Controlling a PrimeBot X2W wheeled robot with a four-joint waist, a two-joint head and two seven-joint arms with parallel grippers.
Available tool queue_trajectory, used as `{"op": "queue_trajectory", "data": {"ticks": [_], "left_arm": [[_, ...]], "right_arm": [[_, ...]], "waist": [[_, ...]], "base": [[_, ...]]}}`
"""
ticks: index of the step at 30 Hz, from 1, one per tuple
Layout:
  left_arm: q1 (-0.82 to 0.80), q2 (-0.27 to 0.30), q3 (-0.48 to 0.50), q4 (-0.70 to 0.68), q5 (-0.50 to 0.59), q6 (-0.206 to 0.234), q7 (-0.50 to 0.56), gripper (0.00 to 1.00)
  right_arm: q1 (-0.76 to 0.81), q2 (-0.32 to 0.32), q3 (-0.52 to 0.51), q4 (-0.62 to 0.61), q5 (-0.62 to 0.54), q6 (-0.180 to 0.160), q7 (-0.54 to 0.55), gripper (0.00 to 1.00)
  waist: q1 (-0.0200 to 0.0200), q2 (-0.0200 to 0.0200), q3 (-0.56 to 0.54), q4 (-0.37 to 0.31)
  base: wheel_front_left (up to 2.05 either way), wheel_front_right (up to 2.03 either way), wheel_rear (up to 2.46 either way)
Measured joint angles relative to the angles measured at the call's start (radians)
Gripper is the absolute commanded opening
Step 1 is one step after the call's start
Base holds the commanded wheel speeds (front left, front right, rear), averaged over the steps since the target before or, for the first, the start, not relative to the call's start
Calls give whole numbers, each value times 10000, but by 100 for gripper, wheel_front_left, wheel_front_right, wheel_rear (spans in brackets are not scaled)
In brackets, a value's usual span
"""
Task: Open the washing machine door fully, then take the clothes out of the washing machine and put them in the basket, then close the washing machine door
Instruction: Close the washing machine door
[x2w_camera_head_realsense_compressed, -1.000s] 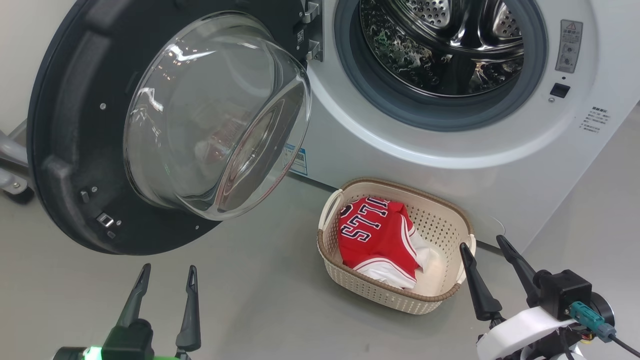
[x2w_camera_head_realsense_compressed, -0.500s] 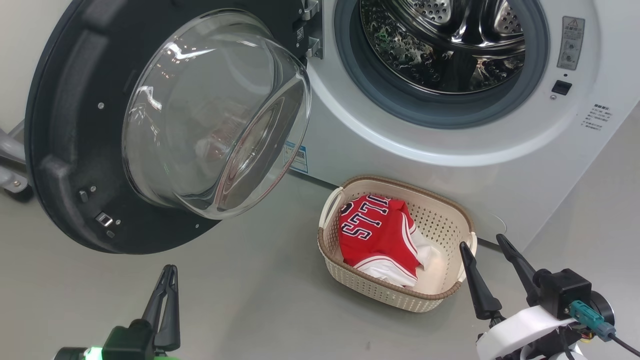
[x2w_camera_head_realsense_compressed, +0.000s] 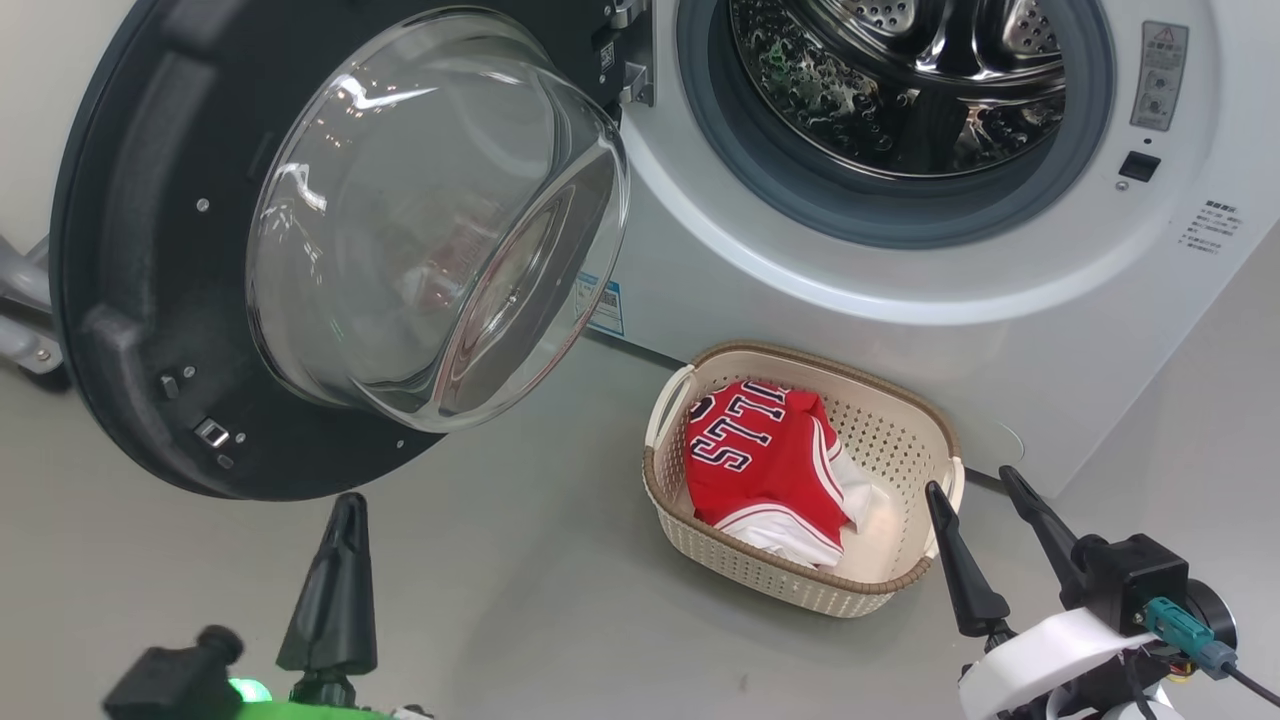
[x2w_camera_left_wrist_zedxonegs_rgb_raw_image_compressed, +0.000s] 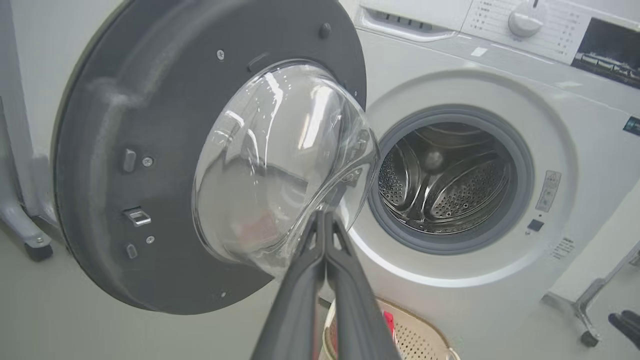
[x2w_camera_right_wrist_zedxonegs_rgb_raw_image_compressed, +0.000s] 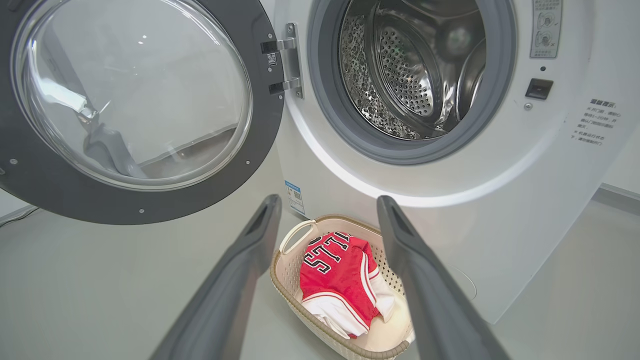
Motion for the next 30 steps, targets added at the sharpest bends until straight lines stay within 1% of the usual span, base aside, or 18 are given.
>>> {"op": "queue_trajectory", "data": {"ticks": [3,5,6,9,10,11,12,13,14,15,16,18,21,24,25,30], "left_arm": [[-1,-13,-13,-487,-1967,-403,-159,0],[5,-4,-207,-978,-3461,-462,-393,0],[12,10,-437,-1266,-3994,-462,-598,0],[132,-15,-1097,-2119,-5398,-686,-984,0],[221,-12,-1127,-2408,-5873,-780,-1080,0],[221,-12,-1127,-2408,-5873,-780,-1080,0],[266,-2,-1114,-2596,-6345,-859,-1101,0],[304,-25,-901,-2920,-7279,-989,-1158,0],[283,-38,-464,-2974,-7743,-1034,-1158,0],[283,-38,-464,-2974,-7743,-1034,-1158,0],[182,-21,535,-3005,-8692,-1076,-1152,0],[-61,-21,1565,-2964,-9363,-1076,-1147,0],[-492,-35,2692,-2790,-9785,-1074,-1147,0],[-893,65,3544,-2385,-10316,-1057,-1116,0],[-1038,144,3774,-2215,-10646,-1005,-1041,0],[-1791,911,4713,-976,-11367,-483,-623,0]], "right_arm": [[-3,-19,-17,-6,0,0,2,100],[-12,-36,-25,-48,0,0,4,100],[-25,-56,-33,-56,0,0,4,100],[-63,-109,-81,-61,0,0,13,100],[-66,-117,-84,-86,0,0,17,100],[-66,-117,-84,-86,0,0,17,100],[-71,-123,-100,-90,0,0,17,100],[-76,-134,-111,-90,0,0,19,100],[-78,-142,-127,-92,0,0,19,100],[-78,-142,-127,-92,0,0,19,100],[-80,-153,-157,-94,0,-2,19,100],[-80,-157,-176,-98,0,-2,19,100],[-81,-180,-199,-109,0,-4,46,100],[-81,-234,-196,-173,0,-4,88,100],[-81,-249,-196,-174,0,-4,90,100],[-99,-311,-171,-245,-6,2,138,100]], "waist": [[0,0,37,21],[0,0,89,27],[0,0,118,26],[1,0,174,26],[1,0,197,23],[1,0,197,23],[1,0,220,21],[0,0,245,18],[0,0,254,16],[0,0,254,16],[1,0,270,17],[1,0,283,18],[0,0,302,19],[1,0,349,13],[0,0,367,8],[1,0,455,-49]], "base": [[0,0,0],[0,0,0],[0,0,0],[0,0,0],[0,0,0],[0,0,0],[0,0,0],[0,0,0],[0,0,0],[0,0,0],[0,0,0],[0,0,0],[0,0,0],[0,0,0],[0,0,0],[0,0,0]]}}
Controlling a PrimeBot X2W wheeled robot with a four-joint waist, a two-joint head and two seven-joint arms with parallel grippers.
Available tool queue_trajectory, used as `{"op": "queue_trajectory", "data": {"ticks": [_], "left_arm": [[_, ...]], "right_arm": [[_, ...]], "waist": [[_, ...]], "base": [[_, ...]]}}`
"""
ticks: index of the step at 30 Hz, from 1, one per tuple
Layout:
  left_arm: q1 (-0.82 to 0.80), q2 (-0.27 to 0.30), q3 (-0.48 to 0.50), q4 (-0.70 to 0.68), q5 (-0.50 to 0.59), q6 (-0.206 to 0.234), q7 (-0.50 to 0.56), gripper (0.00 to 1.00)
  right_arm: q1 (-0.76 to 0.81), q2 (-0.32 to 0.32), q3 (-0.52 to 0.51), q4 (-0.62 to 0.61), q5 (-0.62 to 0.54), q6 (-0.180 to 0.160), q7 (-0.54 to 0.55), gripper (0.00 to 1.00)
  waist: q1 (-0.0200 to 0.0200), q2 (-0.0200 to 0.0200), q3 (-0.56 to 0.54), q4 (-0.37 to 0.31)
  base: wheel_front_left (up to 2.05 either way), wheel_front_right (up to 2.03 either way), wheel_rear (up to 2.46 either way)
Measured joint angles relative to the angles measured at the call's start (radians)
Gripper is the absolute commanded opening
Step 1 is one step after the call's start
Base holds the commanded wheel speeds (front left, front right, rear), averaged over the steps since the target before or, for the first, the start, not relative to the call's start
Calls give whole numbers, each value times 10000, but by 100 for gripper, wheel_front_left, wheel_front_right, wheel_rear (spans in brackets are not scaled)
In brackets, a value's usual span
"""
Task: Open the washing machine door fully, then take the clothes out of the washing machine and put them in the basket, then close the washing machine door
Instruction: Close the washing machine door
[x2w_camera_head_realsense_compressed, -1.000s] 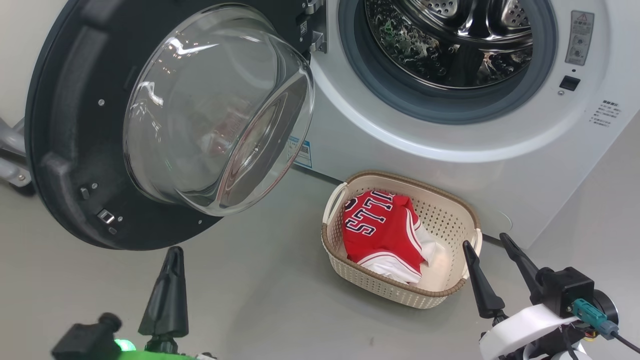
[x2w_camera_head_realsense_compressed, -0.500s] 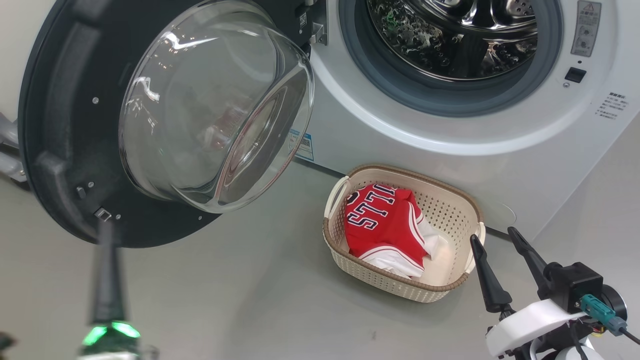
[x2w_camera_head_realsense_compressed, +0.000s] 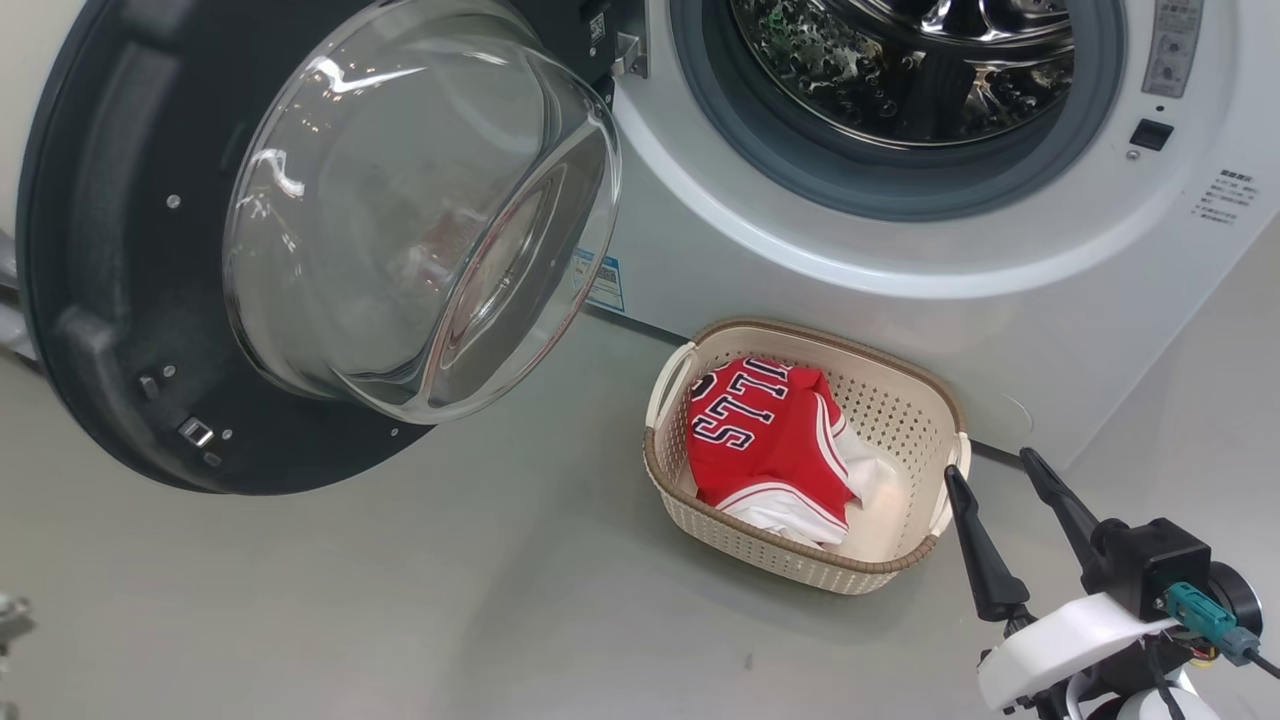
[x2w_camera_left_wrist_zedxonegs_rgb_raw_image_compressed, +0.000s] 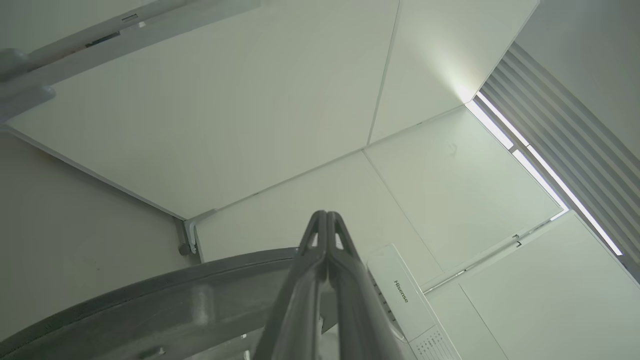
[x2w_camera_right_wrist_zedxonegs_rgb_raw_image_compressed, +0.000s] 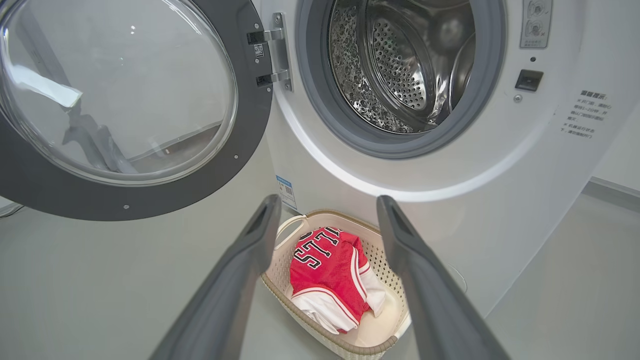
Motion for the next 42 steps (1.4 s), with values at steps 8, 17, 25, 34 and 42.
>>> {"op": "queue_trajectory", "data": {"ticks": [8,17,25,34,42], "left_arm": [[-1037,984,1043,2130,-1057,970,564,0],[-1737,1657,840,4050,-1260,1185,1350,0],[-1955,1904,186,5166,-1229,1266,1933,0],[-2372,1894,-372,5904,-1156,1266,2324,0],[-2565,1921,-518,6360,-1120,1032,2594,0]], "right_arm": [[-169,-23,130,-73,-21,17,127,100],[-221,-150,119,-180,-21,56,272,100],[-332,-228,58,-255,-21,121,290,100],[-333,-303,-82,-301,-21,115,290,100],[-357,-328,-82,-349,-21,115,291,100]], "waist": [[0,0,117,-292],[0,0,361,-670],[0,0,593,-950],[0,0,758,-1006],[0,0,822,-975]], "base": [[0,0,0],[0,0,0],[0,0,0],[0,0,0],[0,0,0]]}}
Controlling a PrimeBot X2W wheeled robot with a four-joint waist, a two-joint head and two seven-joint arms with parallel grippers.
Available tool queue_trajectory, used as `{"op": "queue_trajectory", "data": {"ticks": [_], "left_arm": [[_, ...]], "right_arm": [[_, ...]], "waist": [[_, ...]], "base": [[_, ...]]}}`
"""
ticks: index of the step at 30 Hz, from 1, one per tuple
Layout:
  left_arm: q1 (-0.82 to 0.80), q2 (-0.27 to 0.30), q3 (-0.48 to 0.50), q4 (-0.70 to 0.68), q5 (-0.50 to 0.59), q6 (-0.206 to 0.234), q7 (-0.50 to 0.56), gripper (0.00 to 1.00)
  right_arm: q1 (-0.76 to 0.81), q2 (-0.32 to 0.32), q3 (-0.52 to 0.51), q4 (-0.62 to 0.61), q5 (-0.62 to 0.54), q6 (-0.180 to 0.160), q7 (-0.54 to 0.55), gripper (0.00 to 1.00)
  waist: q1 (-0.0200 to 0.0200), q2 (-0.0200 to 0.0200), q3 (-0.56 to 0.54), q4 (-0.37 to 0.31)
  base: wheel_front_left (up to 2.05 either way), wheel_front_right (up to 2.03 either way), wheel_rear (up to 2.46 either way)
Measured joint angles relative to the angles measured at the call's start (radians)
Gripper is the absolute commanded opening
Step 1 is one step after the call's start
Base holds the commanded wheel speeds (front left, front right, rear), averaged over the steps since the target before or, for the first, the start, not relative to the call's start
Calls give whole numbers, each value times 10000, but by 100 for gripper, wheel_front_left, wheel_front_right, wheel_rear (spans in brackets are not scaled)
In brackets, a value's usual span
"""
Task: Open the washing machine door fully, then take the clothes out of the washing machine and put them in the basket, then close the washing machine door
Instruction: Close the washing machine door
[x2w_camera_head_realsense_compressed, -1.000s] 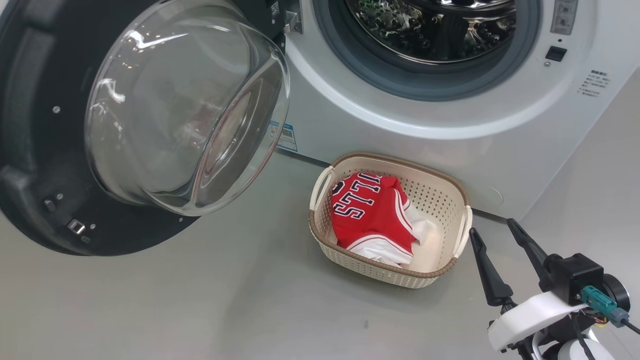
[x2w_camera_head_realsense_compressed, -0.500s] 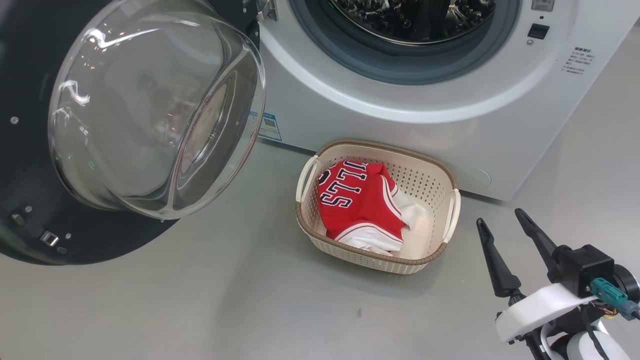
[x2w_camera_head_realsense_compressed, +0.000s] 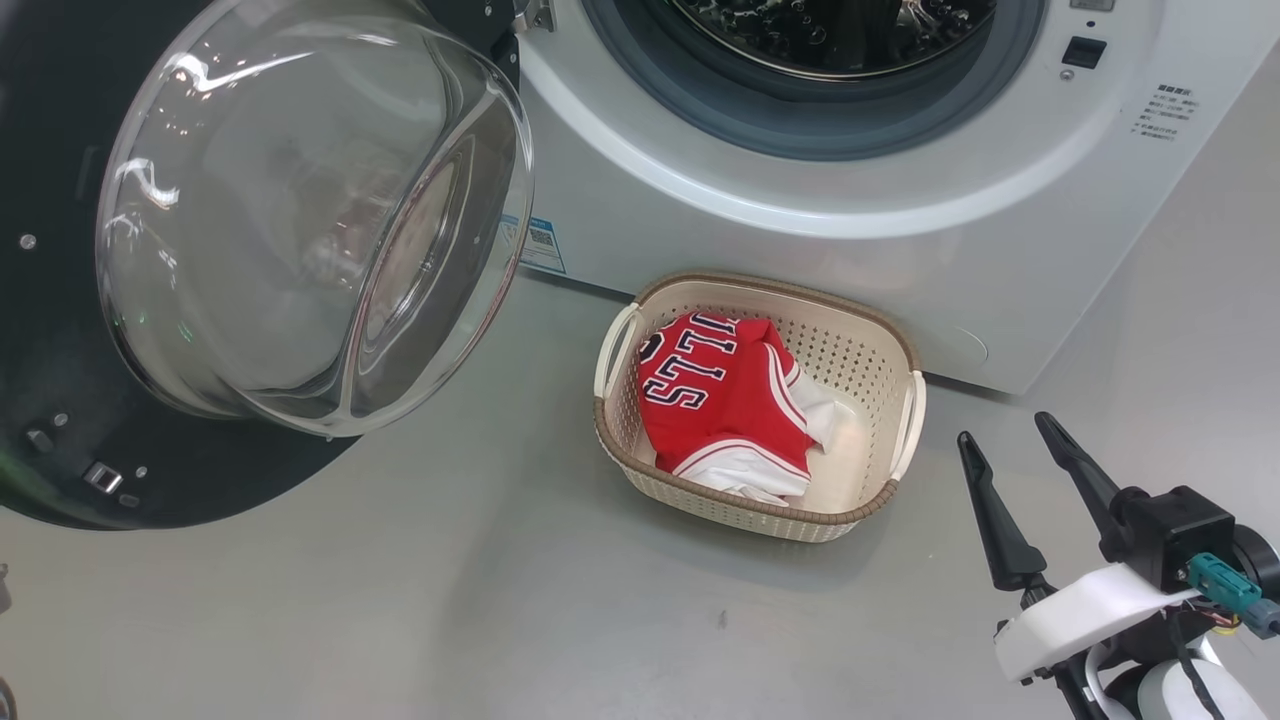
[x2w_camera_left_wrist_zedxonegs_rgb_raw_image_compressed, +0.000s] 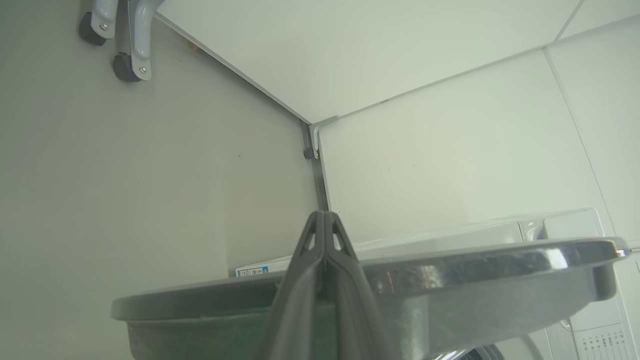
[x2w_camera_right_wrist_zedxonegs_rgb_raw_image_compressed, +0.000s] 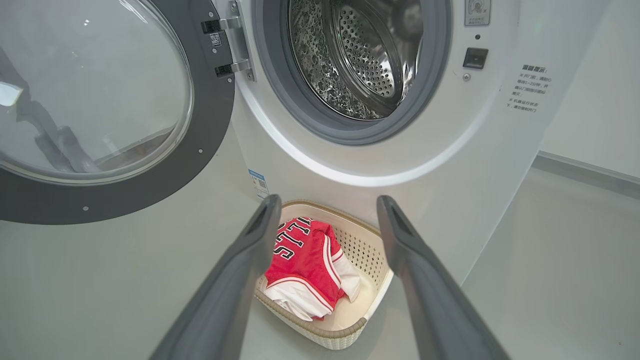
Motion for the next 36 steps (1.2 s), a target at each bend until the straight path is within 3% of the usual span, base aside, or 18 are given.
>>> {"op": "queue_trajectory", "data": {"ticks": [23,27,36], "left_arm": [[119,-174,-625,190,-48,-1440,1026,0],[174,-550,-1057,-38,-84,-1542,1390,0],[780,-612,-1467,-744,-107,-1852,1956,0]], "right_arm": [[-3,-31,-58,-54,0,-73,8,100],[-3,-31,-59,-56,0,-73,6,100],[-2,-25,-59,-54,4,-75,-2,100]], "waist": [[0,0,55,154],[0,0,46,217],[0,0,20,274]], "base": [[0,0,0],[0,0,0],[0,0,0]]}}
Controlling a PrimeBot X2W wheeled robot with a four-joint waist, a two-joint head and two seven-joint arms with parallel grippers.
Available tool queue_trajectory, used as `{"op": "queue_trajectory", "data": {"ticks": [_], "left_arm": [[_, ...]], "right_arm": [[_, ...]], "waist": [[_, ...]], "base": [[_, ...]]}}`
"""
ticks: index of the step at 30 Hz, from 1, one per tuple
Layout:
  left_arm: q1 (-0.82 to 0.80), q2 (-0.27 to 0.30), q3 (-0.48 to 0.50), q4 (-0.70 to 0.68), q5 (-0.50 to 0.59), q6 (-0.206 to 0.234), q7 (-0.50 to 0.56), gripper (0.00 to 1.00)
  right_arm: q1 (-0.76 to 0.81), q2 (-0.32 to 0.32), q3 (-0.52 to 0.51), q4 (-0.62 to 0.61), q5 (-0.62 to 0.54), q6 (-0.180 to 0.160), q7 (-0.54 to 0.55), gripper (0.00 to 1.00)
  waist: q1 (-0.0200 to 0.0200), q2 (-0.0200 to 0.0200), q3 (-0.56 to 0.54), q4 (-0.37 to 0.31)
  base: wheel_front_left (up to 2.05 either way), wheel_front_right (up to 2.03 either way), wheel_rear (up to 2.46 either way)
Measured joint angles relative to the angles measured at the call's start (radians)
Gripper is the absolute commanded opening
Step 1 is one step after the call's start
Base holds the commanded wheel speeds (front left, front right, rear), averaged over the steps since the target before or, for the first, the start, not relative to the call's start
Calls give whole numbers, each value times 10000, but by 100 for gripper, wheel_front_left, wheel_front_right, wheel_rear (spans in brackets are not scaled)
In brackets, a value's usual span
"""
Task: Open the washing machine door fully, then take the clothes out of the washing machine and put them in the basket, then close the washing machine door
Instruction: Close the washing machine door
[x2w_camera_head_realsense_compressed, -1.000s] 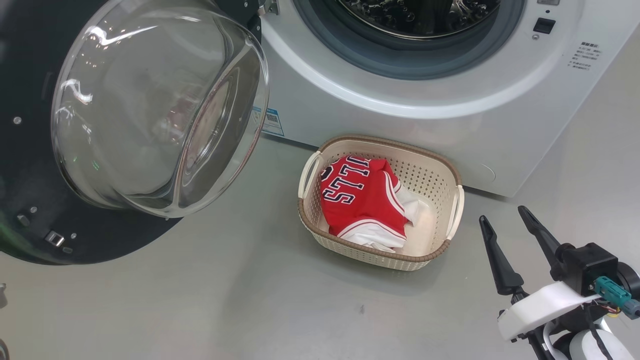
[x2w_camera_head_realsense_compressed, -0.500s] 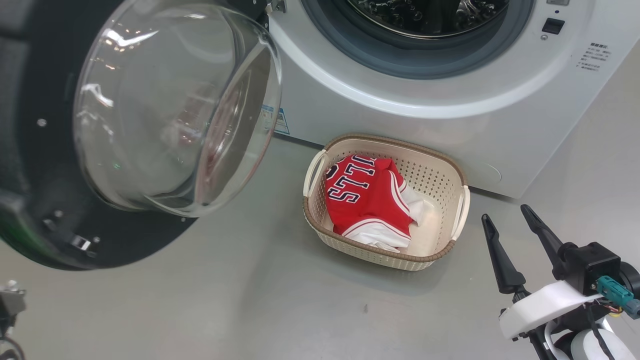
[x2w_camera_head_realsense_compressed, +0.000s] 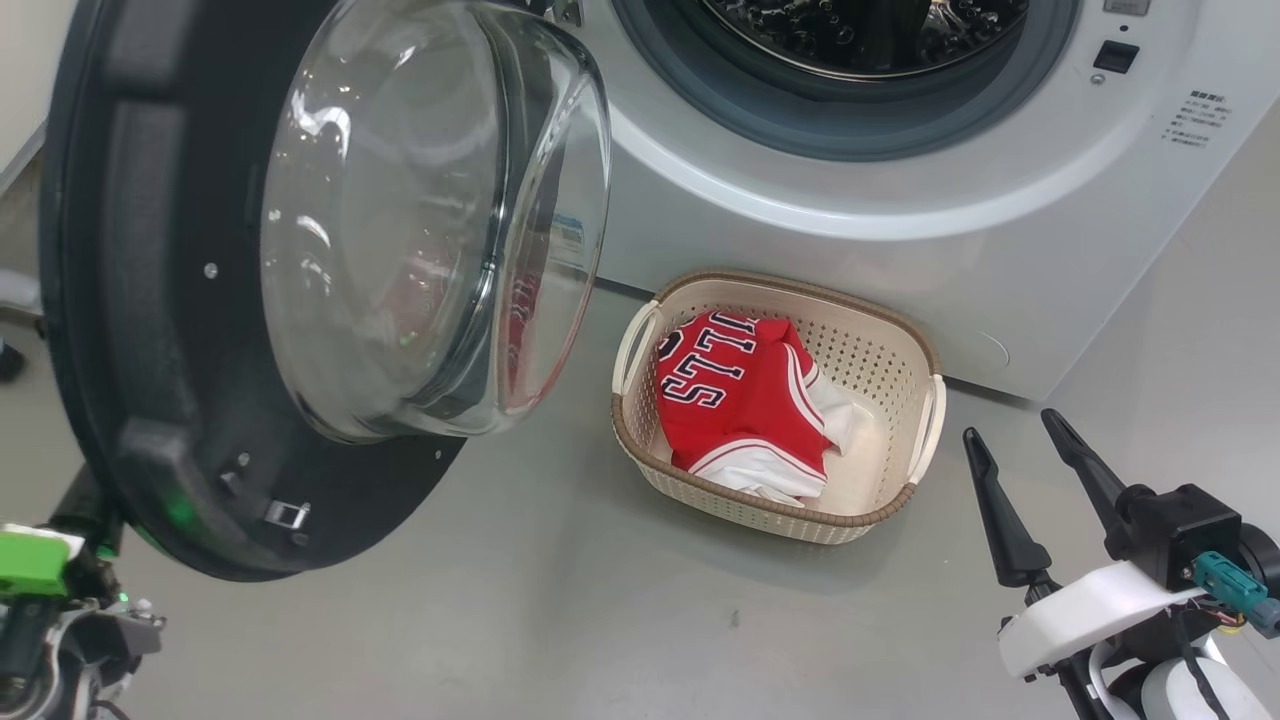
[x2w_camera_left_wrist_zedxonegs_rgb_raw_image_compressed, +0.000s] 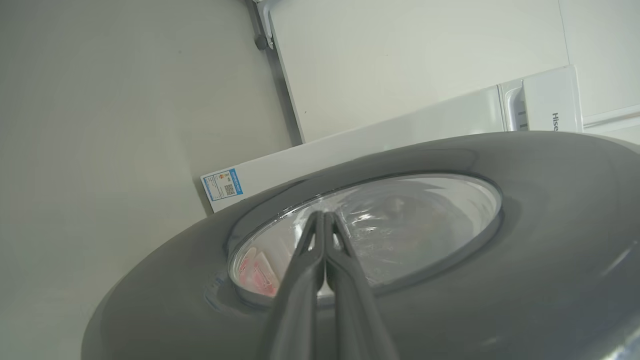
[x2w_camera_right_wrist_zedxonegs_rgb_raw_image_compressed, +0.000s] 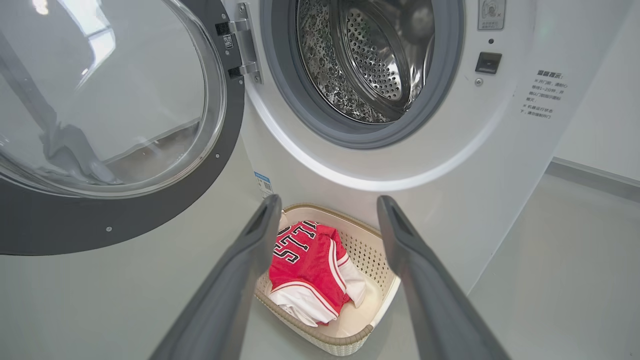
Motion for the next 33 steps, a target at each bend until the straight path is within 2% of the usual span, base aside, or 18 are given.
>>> {"op": "queue_trajectory", "data": {"ticks": [7,15,33], "left_arm": [[379,-213,-537,-859,-19,-113,568,0],[868,-146,-867,-1615,-4,-127,1057,0],[1331,182,-1576,-2928,182,-199,1967,0]], "right_arm": [[0,19,-6,0,12,-2,-6,100],[-57,69,150,2,12,13,-6,100],[-363,380,244,194,48,15,-226,100]], "waist": [[0,0,-24,-17],[0,0,-3,-243],[0,0,60,-1588]], "base": [[0,0,0],[0,0,0],[0,0,0]]}}
